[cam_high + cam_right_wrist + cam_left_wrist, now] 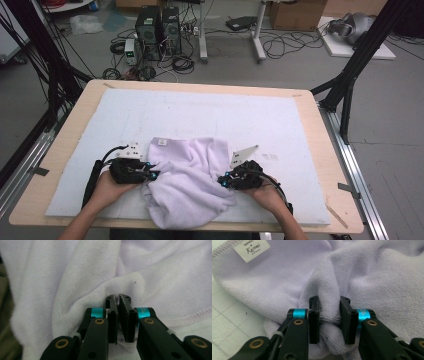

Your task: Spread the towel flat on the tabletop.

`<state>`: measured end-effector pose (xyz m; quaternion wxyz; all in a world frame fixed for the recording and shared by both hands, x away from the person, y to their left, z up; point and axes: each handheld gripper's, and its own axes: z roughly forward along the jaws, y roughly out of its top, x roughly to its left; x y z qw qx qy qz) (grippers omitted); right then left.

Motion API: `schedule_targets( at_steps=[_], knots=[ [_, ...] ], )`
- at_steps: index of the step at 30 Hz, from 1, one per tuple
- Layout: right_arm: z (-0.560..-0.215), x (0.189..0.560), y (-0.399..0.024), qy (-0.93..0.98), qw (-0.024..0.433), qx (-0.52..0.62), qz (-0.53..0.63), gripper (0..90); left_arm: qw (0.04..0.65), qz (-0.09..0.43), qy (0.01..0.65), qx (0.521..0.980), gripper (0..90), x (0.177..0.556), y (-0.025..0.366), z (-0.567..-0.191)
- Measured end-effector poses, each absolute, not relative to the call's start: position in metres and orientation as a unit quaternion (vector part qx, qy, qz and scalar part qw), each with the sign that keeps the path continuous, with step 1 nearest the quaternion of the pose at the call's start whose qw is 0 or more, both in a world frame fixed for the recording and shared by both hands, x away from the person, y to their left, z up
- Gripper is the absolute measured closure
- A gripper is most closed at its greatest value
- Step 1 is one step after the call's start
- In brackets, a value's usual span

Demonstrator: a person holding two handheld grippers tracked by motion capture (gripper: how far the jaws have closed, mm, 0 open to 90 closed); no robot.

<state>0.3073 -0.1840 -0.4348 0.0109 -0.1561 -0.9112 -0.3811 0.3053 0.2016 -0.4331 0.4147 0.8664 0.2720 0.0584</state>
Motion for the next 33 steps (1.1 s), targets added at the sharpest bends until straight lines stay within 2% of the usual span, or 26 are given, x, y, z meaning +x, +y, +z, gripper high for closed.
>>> schedule_targets(
  at_steps=[11,12,14,17,19,23,27,30,33],
  knots=[
    [-0.423,0.24,-0.213,-0.902,0.017,-0.149,-0.405,86.2,0.447,0.062,0.242,0.859,75.8,0.281,0.212,-0.409],
    [-0.421,0.236,-0.214,-0.9,0.018,-0.146,-0.41,85.0,0.448,0.062,0.236,0.86,75.6,0.278,0.213,-0.407],
    [-0.416,0.232,-0.216,-0.894,0.021,-0.149,-0.421,76.2,0.449,0.066,0.234,0.86,72.2,0.275,0.217,-0.403],
    [-0.405,0.238,-0.223,-0.884,0.009,-0.157,-0.441,66.6,0.455,0.07,0.242,0.854,61.9,0.278,0.226,-0.399],
    [-0.397,0.248,-0.226,-0.877,-0.005,-0.165,-0.452,64.1,0.462,0.076,0.252,0.847,57.5,0.282,0.233,-0.395],
    [-0.389,0.274,-0.224,-0.873,-0.047,-0.177,-0.452,61.9,0.468,0.099,0.276,0.834,56.4,0.291,0.245,-0.393],
    [-0.398,0.303,-0.215,-0.876,-0.077,-0.198,-0.434,61.2,0.455,0.117,0.309,0.827,62.0,0.308,0.247,-0.404],
    [-0.412,0.322,-0.208,-0.88,-0.088,-0.218,-0.414,61.2,0.443,0.112,0.332,0.825,62.8,0.325,0.243,-0.416],
    [-0.426,0.337,-0.203,-0.886,-0.088,-0.231,-0.393,61.3,0.427,0.11,0.342,0.829,59.4,0.337,0.234,-0.427]
  ],
)
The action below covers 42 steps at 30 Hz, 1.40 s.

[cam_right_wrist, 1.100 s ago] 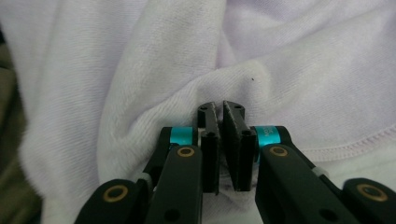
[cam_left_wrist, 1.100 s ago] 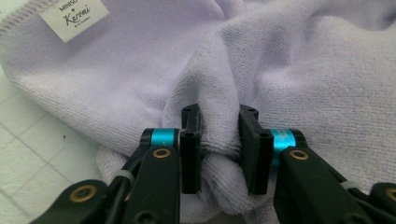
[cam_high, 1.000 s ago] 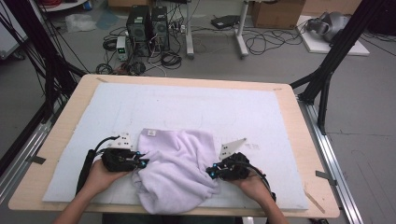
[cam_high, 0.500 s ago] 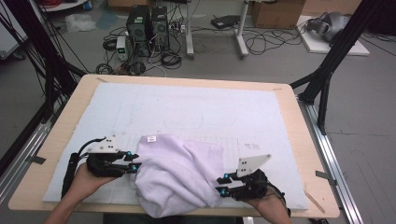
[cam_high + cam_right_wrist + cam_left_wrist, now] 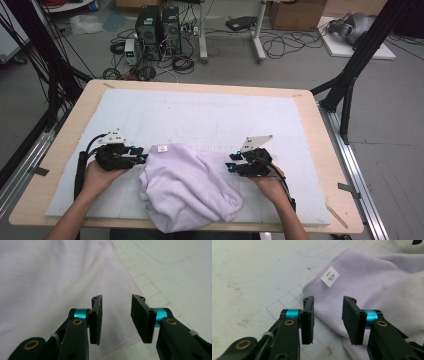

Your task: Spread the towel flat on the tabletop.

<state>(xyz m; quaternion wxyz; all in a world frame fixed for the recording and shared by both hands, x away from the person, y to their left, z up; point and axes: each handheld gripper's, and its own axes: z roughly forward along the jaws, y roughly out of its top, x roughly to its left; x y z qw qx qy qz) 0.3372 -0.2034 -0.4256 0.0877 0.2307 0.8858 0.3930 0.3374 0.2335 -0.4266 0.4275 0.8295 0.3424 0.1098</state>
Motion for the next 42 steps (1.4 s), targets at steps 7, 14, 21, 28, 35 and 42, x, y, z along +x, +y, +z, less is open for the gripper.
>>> schedule_targets(
  at_steps=[7,14,21,28,35,42],
  knots=[
    [-0.443,0.355,-0.206,0.884,0.07,0.257,0.384,75.7,0.407,0.099,0.374,0.827,78.1,0.353,0.227,-0.443],
    [-0.437,0.354,-0.211,0.88,0.071,0.256,0.393,88.7,0.399,0.12,0.363,0.834,87.5,0.348,0.22,-0.43],
    [-0.411,0.355,-0.234,0.856,0.128,0.278,0.417,88.7,0.473,0.133,0.351,0.797,81.4,0.341,0.203,-0.396],
    [-0.426,0.352,-0.24,0.862,0.107,0.293,0.4,77.3,0.457,0.116,0.342,0.813,76.5,0.349,0.202,-0.403],
    [-0.434,0.352,-0.237,0.867,0.089,0.292,0.394,61.9,0.402,0.125,0.376,0.826,62.6,0.366,0.202,-0.427],
    [-0.441,0.352,-0.239,0.874,0.078,0.301,0.373,65.9,0.389,0.121,0.363,0.838,68.4,0.373,0.192,-0.441]
  ],
)
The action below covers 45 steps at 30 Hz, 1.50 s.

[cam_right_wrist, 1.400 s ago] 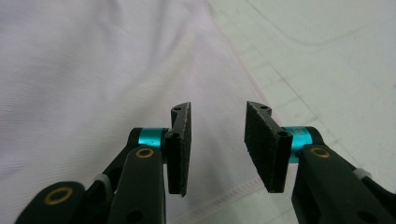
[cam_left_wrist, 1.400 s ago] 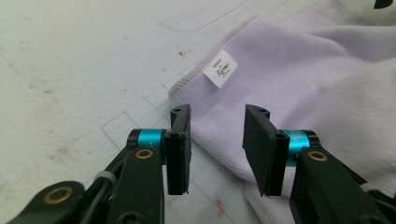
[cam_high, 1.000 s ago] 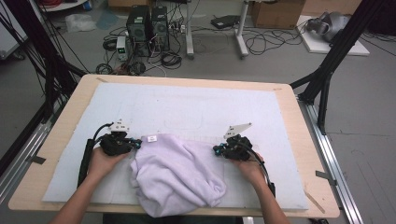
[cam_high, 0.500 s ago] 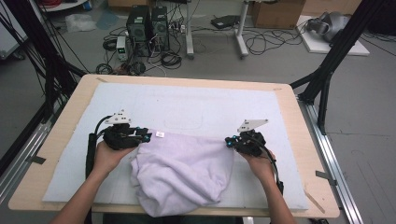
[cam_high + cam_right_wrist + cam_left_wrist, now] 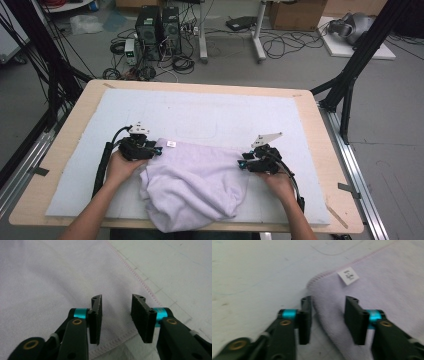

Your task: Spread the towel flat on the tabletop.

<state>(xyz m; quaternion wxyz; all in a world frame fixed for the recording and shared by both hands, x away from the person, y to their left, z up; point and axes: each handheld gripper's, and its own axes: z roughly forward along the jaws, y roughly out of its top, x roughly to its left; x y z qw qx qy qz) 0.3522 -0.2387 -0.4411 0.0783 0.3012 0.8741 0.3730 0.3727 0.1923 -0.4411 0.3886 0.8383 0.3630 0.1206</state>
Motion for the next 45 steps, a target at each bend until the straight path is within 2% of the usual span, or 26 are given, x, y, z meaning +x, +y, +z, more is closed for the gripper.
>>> schedule_targets(
  at_steps=[1,3,4,7,11,16,17,18,19,20,24,26,35,39,45],
  knots=[
    [-0.441,0.352,-0.238,0.875,0.083,0.299,0.371,72.5,0.388,0.125,0.359,0.839,81.2,0.372,0.191,-0.44],
    [-0.441,0.354,-0.236,0.878,0.078,0.29,0.373,85.5,0.383,0.137,0.356,0.841,84.9,0.37,0.188,-0.439],
    [-0.441,0.354,-0.235,0.88,0.076,0.287,0.37,87.2,0.38,0.143,0.353,0.843,85.4,0.37,0.189,-0.438],
    [-0.437,0.356,-0.232,0.882,0.086,0.275,0.373,88.2,0.392,0.165,0.362,0.829,86.0,0.368,0.194,-0.43],
    [-0.416,0.37,-0.234,0.871,0.118,0.274,0.392,88.6,0.403,0.201,0.378,0.809,86.1,0.378,0.198,-0.409],
    [-0.367,0.417,-0.23,0.861,0.166,0.277,0.392,88.7,0.408,0.25,0.379,0.792,86.0,0.419,0.192,-0.361],
    [-0.357,0.429,-0.229,0.858,0.181,0.281,0.39,88.6,0.409,0.26,0.38,0.787,84.4,0.43,0.189,-0.351],
    [-0.347,0.441,-0.229,0.852,0.194,0.293,0.387,87.4,0.41,0.273,0.387,0.78,76.5,0.44,0.186,-0.343],
    [-0.339,0.451,-0.23,0.844,0.211,0.308,0.386,81.6,0.409,0.27,0.398,0.775,62.9,0.449,0.185,-0.338],
    [-0.336,0.46,-0.232,0.834,0.219,0.321,0.391,69.4,0.408,0.261,0.409,0.774,56.1,0.454,0.185,-0.335],
    [-0.346,0.469,-0.234,0.829,0.198,0.336,0.402,66.4,0.416,0.238,0.398,0.783,53.3,0.451,0.189,-0.344],
    [-0.355,0.465,-0.231,0.841,0.169,0.333,0.39,62.5,0.423,0.223,0.395,0.785,53.7,0.443,0.194,-0.355],
    [-0.378,0.41,-0.228,0.854,0.141,0.292,0.408,59.1,0.425,0.178,0.375,0.804,53.3,0.406,0.202,-0.396],
    [-0.398,0.397,-0.231,0.855,0.124,0.297,0.406,58.1,0.416,0.141,0.381,0.814,50.9,0.405,0.197,-0.415],
    [-0.431,0.385,-0.224,0.874,0.076,0.289,0.384,57.1,0.382,0.1,0.368,0.842,55.7,0.403,0.184,-0.439]
  ],
)
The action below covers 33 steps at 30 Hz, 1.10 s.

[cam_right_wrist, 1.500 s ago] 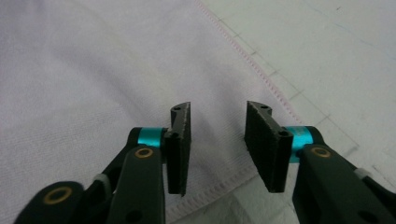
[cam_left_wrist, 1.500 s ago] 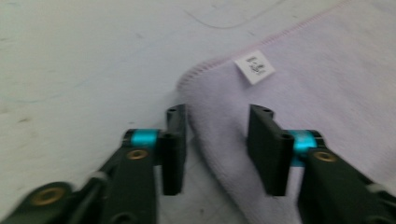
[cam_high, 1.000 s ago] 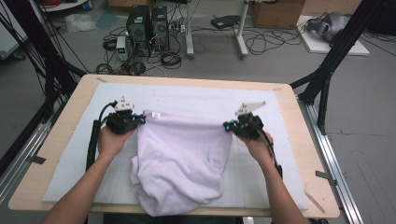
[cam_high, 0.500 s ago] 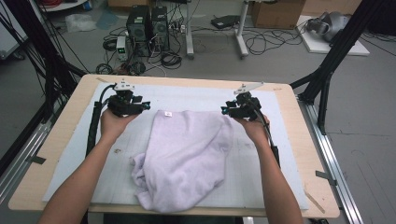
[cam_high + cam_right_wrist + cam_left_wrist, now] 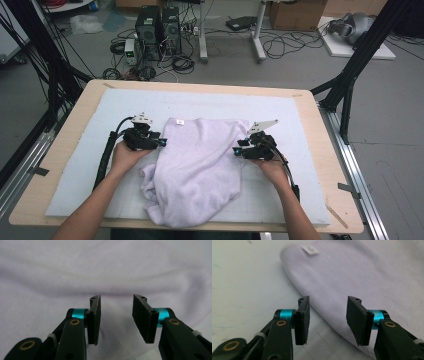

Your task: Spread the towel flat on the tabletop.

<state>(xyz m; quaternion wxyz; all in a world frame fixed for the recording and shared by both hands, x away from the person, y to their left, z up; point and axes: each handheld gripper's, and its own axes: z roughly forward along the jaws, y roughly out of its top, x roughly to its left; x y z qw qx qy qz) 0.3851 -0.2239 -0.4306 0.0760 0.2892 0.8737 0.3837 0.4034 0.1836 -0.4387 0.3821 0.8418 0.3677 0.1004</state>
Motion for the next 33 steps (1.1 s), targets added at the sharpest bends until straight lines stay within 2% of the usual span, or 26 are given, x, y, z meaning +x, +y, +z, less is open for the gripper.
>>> schedule_targets(
  at_steps=[2,5,8,9,12,13,17,21,23,25,26,28,30,33],
  knots=[
    [-0.434,0.383,-0.22,0.881,0.064,0.286,0.371,56.5,0.381,0.106,0.366,0.843,60.9,0.402,0.18,-0.439],
    [-0.435,0.381,-0.212,0.889,0.069,0.274,0.36,56.3,0.383,0.098,0.361,0.845,84.0,0.401,0.179,-0.438],
    [-0.438,0.381,-0.208,0.891,0.069,0.273,0.356,58.3,0.38,0.099,0.371,0.842,87.2,0.4,0.182,-0.435],
    [-0.437,0.381,-0.208,0.891,0.068,0.275,0.355,63.1,0.379,0.102,0.375,0.84,87.4,0.399,0.185,-0.433],
    [-0.437,0.379,-0.21,0.893,0.057,0.268,0.358,85.1,0.393,0.126,0.379,0.828,87.6,0.391,0.194,-0.422],
    [-0.437,0.377,-0.21,0.895,0.055,0.264,0.356,85.8,0.394,0.132,0.379,0.827,87.6,0.388,0.197,-0.418],
    [-0.43,0.368,-0.206,0.902,0.05,0.248,0.351,86.7,0.41,0.153,0.383,0.813,87.6,0.375,0.21,-0.395],
    [-0.42,0.355,-0.204,0.901,0.042,0.23,0.366,86.9,0.399,0.162,0.376,0.821,87.5,0.367,0.208,-0.382],
    [-0.416,0.348,-0.202,0.902,0.04,0.218,0.369,86.8,0.396,0.155,0.36,0.83,87.2,0.365,0.201,-0.385],
    [-0.415,0.343,-0.203,0.899,0.035,0.211,0.381,85.9,0.409,0.116,0.335,0.841,85.9,0.365,0.191,-0.395],
    [-0.416,0.343,-0.204,0.898,0.021,0.212,0.385,83.3,0.41,0.081,0.321,0.85,82.2,0.366,0.184,-0.402],
    [-0.416,0.342,-0.209,0.891,0.024,0.218,0.397,78.8,0.391,0.049,0.295,0.871,71.6,0.366,0.171,-0.411],
    [-0.413,0.345,-0.214,0.881,0.034,0.224,0.415,75.7,0.402,0.051,0.281,0.87,67.0,0.365,0.167,-0.412],
    [-0.409,0.352,-0.219,0.871,0.063,0.234,0.428,72.5,0.439,0.068,0.291,0.847,65.9,0.367,0.177,-0.404]
  ],
)
